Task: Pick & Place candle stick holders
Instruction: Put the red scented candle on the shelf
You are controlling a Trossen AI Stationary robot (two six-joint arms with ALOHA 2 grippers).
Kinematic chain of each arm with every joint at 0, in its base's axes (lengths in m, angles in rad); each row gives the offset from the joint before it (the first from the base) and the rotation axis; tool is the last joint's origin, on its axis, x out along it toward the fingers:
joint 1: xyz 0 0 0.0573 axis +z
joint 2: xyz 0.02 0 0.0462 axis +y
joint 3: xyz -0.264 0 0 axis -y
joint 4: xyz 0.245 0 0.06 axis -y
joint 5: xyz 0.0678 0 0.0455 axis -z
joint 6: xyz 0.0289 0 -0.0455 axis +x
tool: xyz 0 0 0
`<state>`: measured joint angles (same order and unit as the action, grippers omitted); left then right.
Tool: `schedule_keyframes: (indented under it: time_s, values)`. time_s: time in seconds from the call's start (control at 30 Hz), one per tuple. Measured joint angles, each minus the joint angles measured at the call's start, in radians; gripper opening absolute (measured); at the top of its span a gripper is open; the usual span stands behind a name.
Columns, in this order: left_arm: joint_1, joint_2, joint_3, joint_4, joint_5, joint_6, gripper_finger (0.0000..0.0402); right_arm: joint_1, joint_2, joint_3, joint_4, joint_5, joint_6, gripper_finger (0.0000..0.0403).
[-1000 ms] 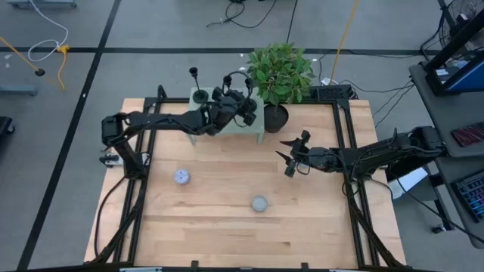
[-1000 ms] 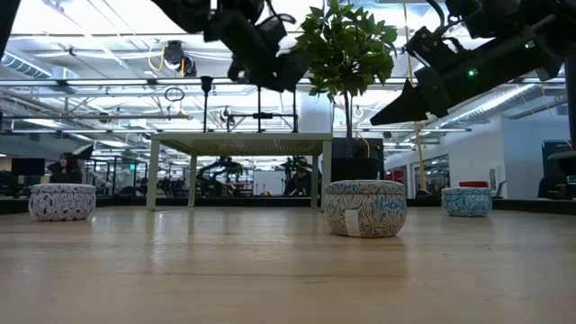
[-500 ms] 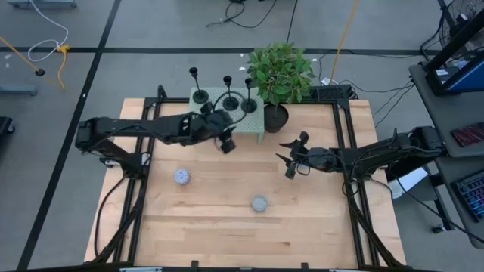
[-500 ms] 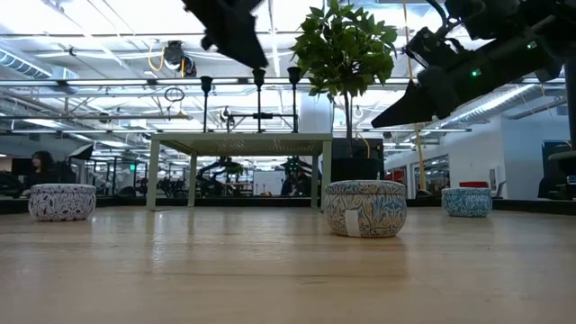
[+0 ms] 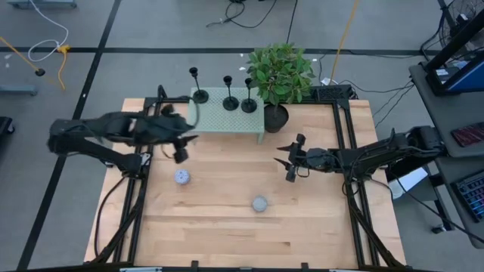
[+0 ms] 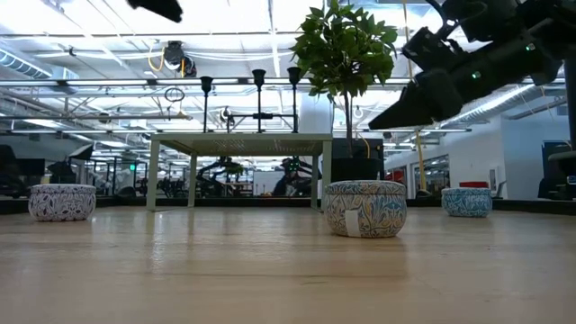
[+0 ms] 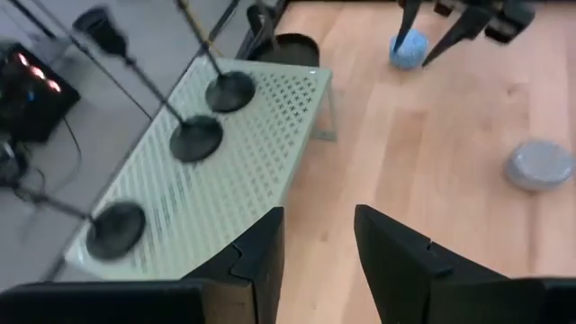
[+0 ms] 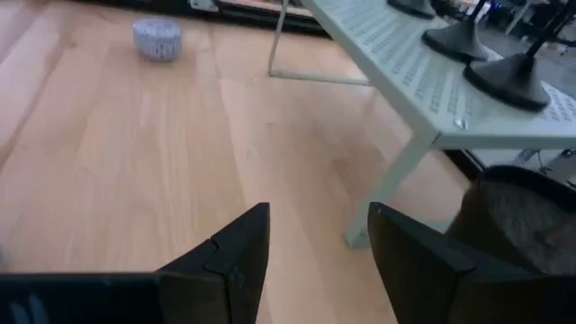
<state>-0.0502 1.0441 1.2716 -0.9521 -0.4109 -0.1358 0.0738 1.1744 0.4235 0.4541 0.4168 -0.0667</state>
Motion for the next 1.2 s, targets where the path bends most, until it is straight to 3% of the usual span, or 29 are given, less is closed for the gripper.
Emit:
schedule_keyframes:
  time_s: [0.27, 0.4, 0.47, 0.6, 0.97, 1.2]
  values:
    - [-0.005, -0.020, -0.041, -0.196, 0.056, -0.277, 0.0170, 0.000, 0.021, -0.001, 0.058, -0.001, -0.029, 0.0181]
    - [-0.005, 0.025, -0.073, -0.280, 0.077, -0.319, 0.0210, -0.006, 0.013, -0.001, 0.118, 0.000, -0.068, 0.0181]
    - [-0.004, 0.047, -0.093, -0.293, 0.137, -0.315, 0.0228, -0.007, 0.011, -0.001, 0.133, 0.000, -0.066, 0.0181]
    - [-0.006, 0.081, -0.156, -0.268, 0.251, -0.452, 0.0253, -0.007, 0.012, -0.001, 0.123, -0.002, -0.066, 0.0181]
    - [-0.017, 0.172, -0.418, -0.193, 0.387, -0.720, 0.0265, -0.009, 0.012, -0.001, 0.092, 0.000, 0.015, 0.0181]
    - [-0.017, 0.187, -0.520, -0.043, 0.436, -0.765, 0.0265, -0.009, 0.012, -0.001, 0.086, 0.000, -0.017, 0.0210]
